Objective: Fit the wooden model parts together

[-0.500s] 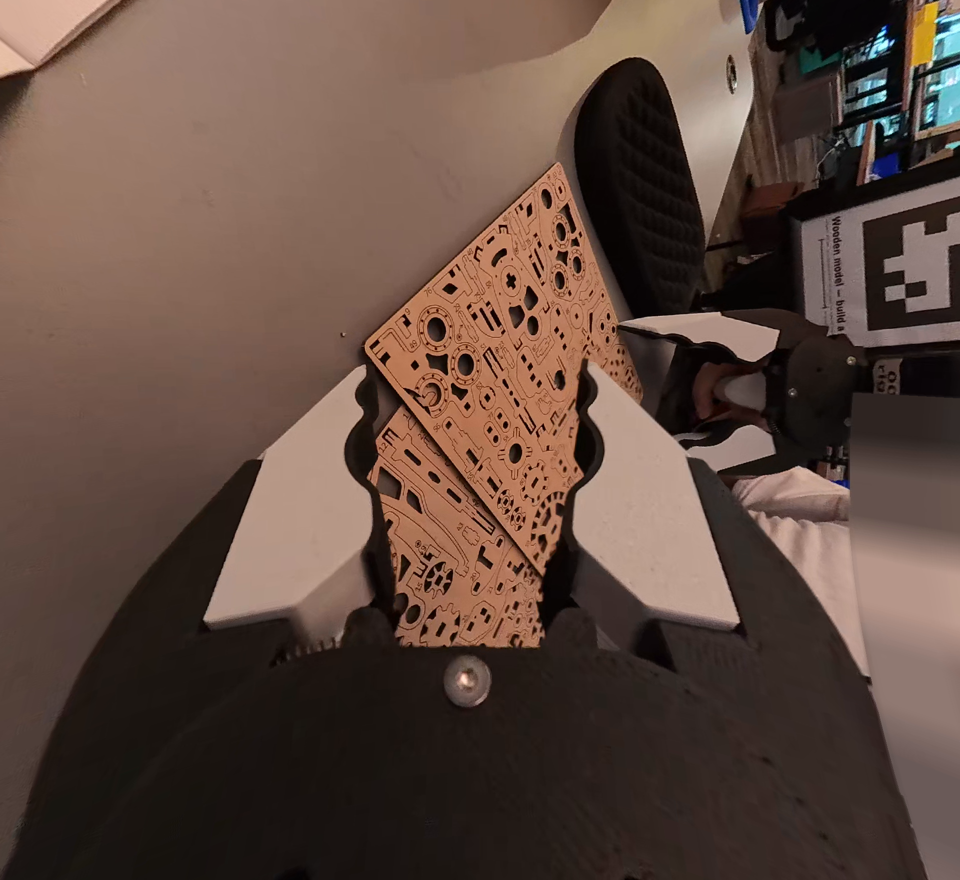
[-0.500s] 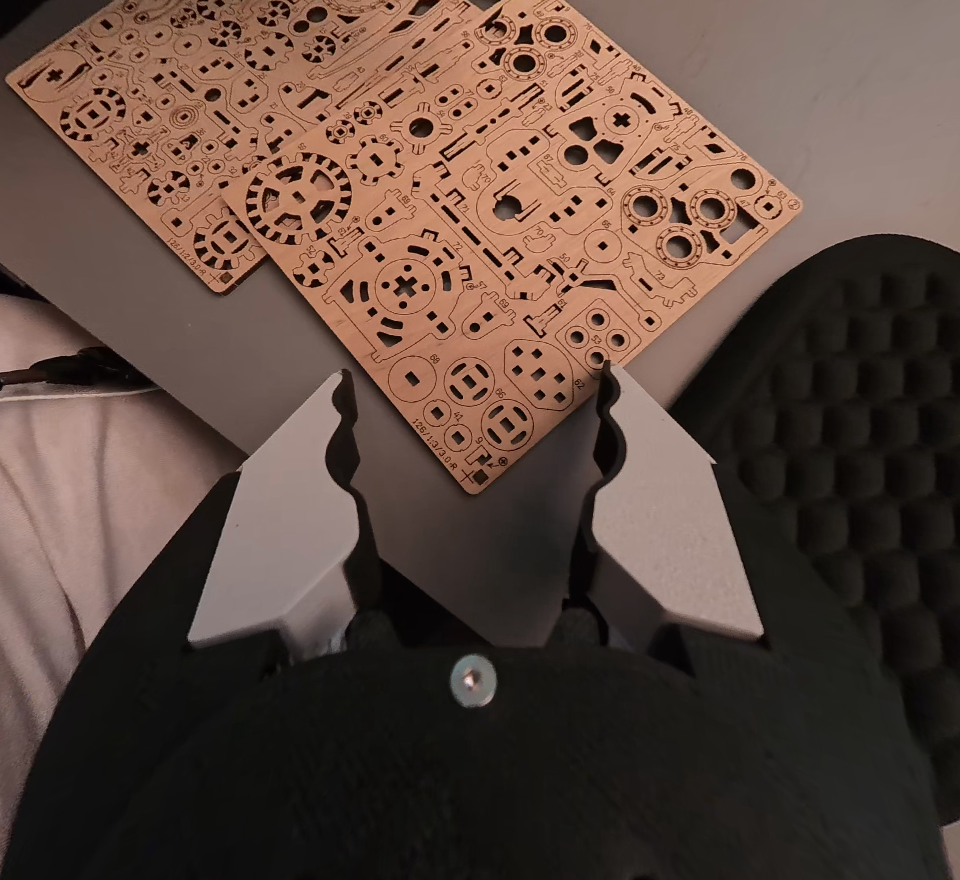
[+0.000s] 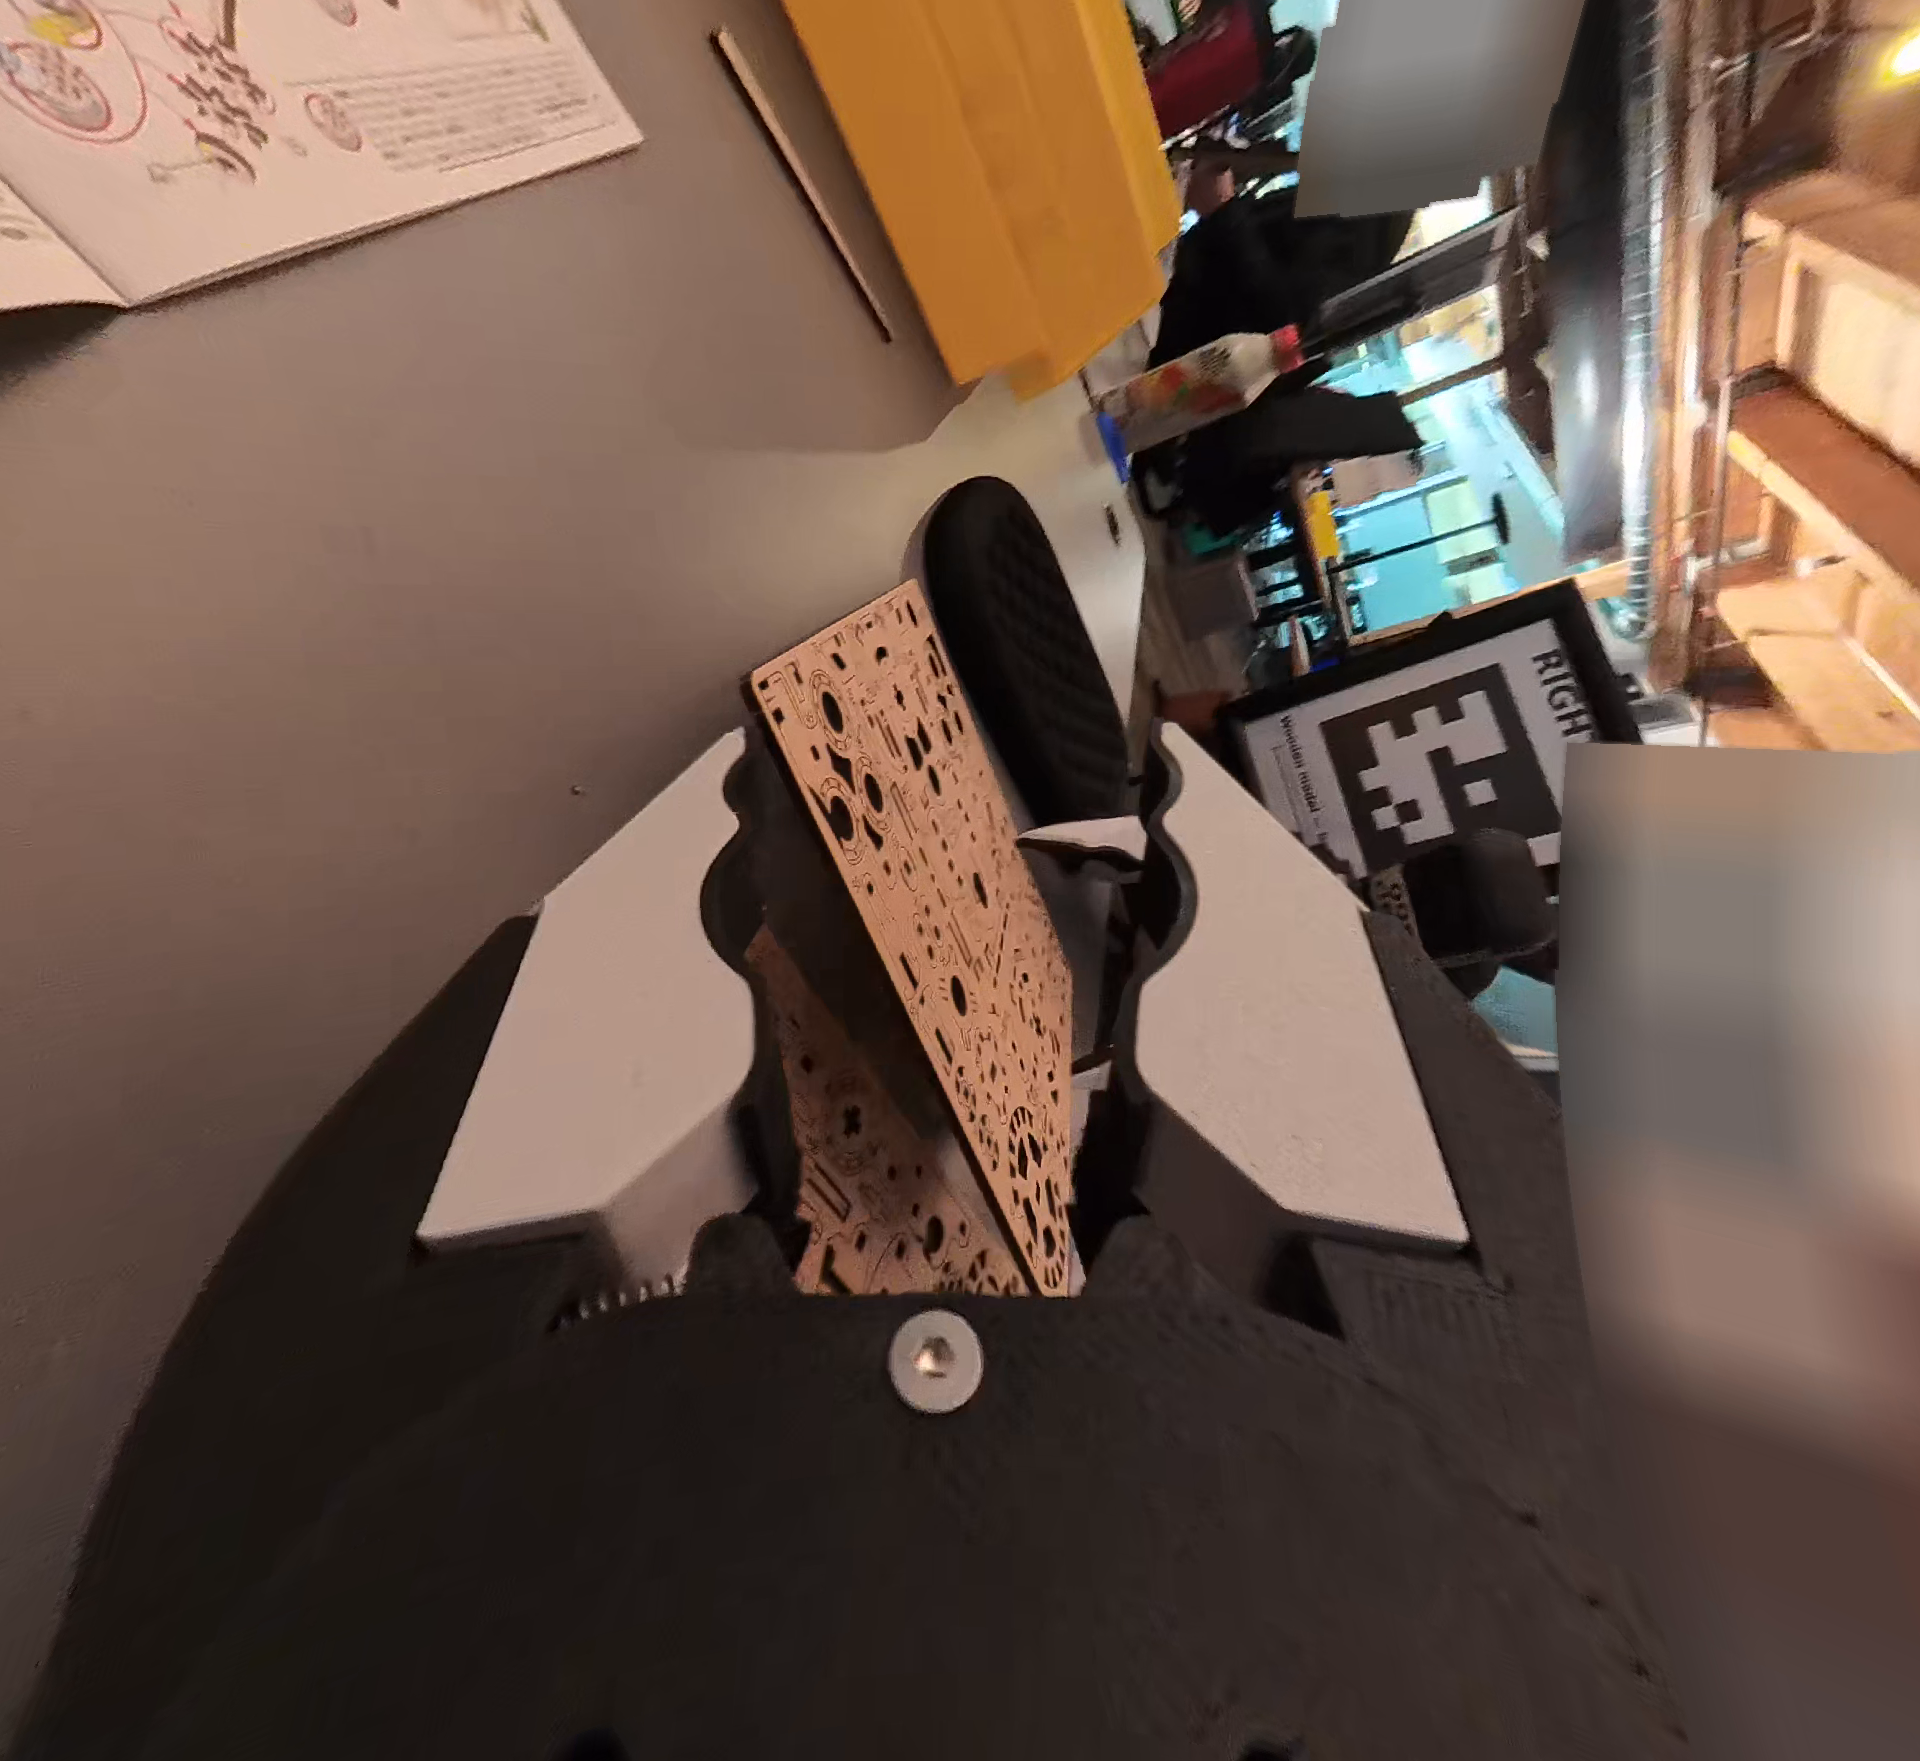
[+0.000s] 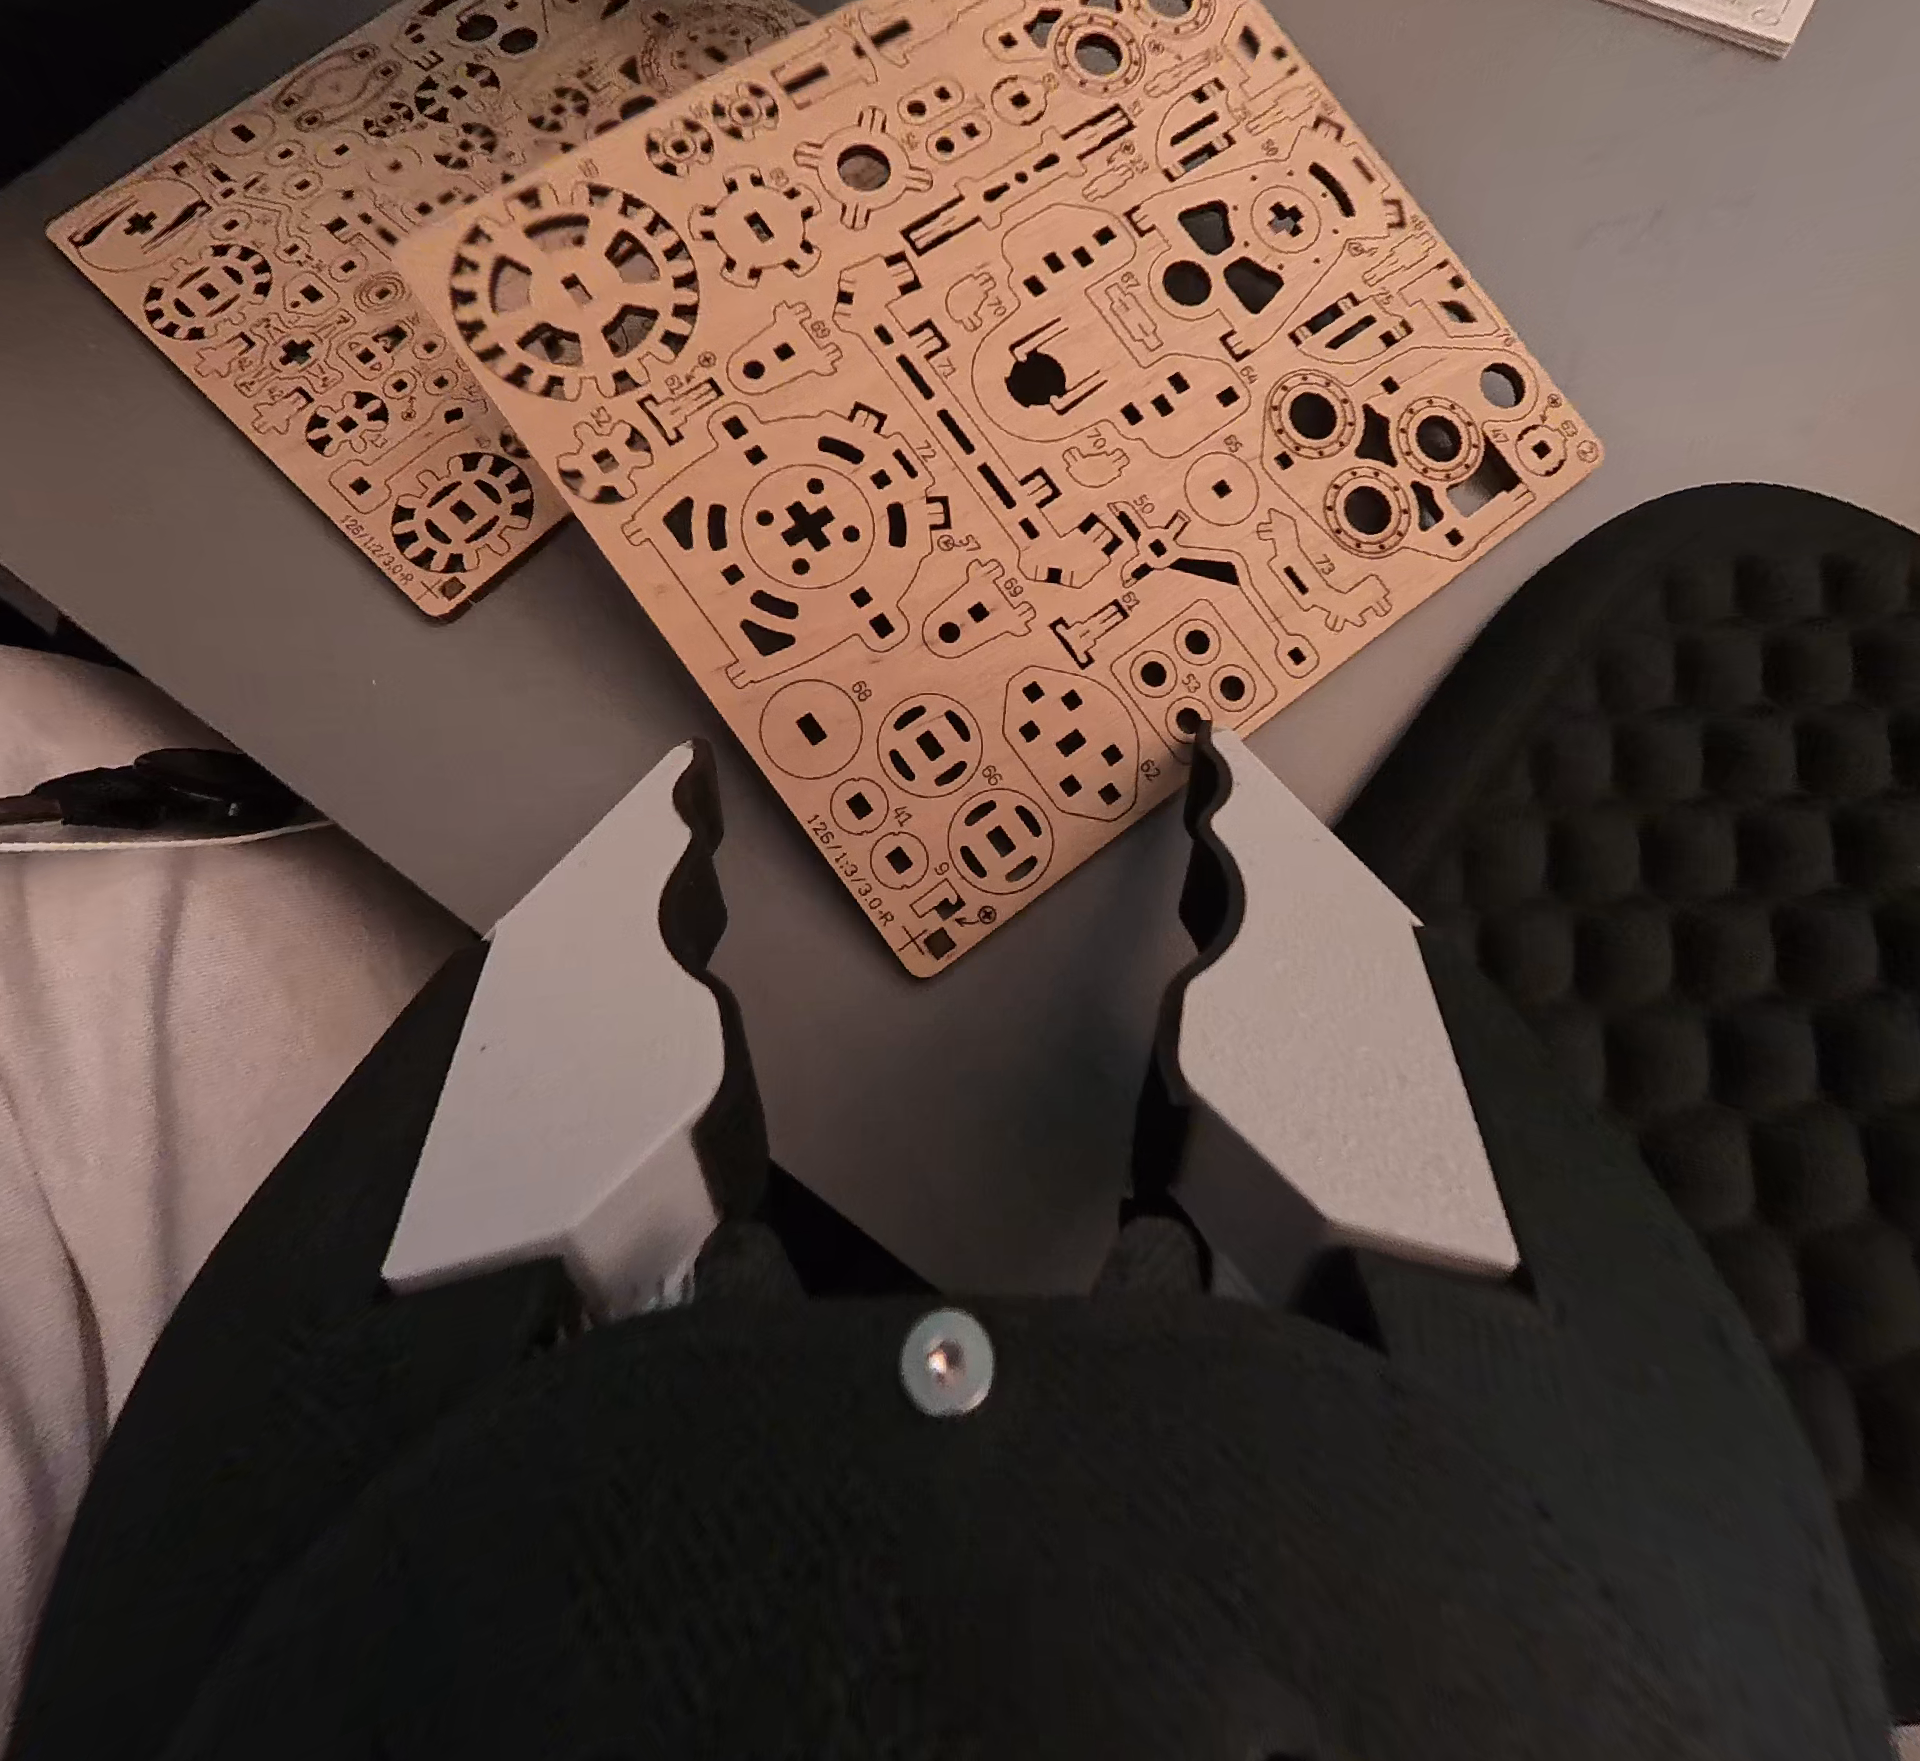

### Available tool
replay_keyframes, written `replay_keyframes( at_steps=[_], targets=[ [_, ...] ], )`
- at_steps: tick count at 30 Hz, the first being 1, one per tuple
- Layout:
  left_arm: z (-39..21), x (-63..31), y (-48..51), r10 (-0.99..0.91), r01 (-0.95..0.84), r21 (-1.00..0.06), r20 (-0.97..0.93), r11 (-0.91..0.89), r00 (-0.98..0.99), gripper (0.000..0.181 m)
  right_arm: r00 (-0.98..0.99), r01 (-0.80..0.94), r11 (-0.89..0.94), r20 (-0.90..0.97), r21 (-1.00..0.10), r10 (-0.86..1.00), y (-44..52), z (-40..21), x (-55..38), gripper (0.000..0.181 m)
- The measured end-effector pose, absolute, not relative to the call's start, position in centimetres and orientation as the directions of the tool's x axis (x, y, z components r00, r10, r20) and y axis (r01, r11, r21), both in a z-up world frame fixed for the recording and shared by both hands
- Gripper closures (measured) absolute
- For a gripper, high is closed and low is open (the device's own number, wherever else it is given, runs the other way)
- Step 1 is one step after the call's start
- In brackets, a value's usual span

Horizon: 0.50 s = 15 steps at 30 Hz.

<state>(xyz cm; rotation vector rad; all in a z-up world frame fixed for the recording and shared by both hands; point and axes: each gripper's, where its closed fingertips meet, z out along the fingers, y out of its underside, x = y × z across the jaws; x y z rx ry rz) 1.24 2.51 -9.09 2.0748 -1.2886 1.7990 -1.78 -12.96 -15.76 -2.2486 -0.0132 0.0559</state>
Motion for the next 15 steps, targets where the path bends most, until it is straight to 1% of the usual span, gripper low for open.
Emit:
replay_keyframes(
  at_steps=[5,8,11,13,15],
  targets=[
    [-8.2,1.3,2.4,-0.465,-0.605,-0.419,0.881,-0.677,-0.091,0.104,0.998,-0.031,-0.612,-0.056,-0.791,0.022,-12.8,-15.6,-1.7,0.092],
    [-6.8,1.4,2.5,-0.362,-0.566,-0.371,0.923,-0.736,-0.135,0.111,0.998,-0.042,-0.600,-0.063,-0.799,0.015,-12.7,-15.5,-1.7,0.092],
    [-6.4,1.3,1.2,-0.272,-0.596,-0.312,0.949,-0.740,-0.158,0.112,0.998,-0.058,-0.579,-0.070,-0.813,0.000,-12.4,-15.4,-1.6,0.093],
    [-7.0,1.4,0.1,-0.294,-0.616,-0.319,0.945,-0.720,-0.146,0.110,0.998,-0.057,-0.561,-0.059,-0.826,-0.014,-12.1,-15.5,-1.6,0.091],
    [-7.3,1.4,-0.9,-0.324,-0.637,-0.342,0.934,-0.691,-0.149,0.112,1.000,-0.021,-0.557,-0.011,-0.830,-0.021,-11.9,-15.6,-1.5,0.090]
  ],
)
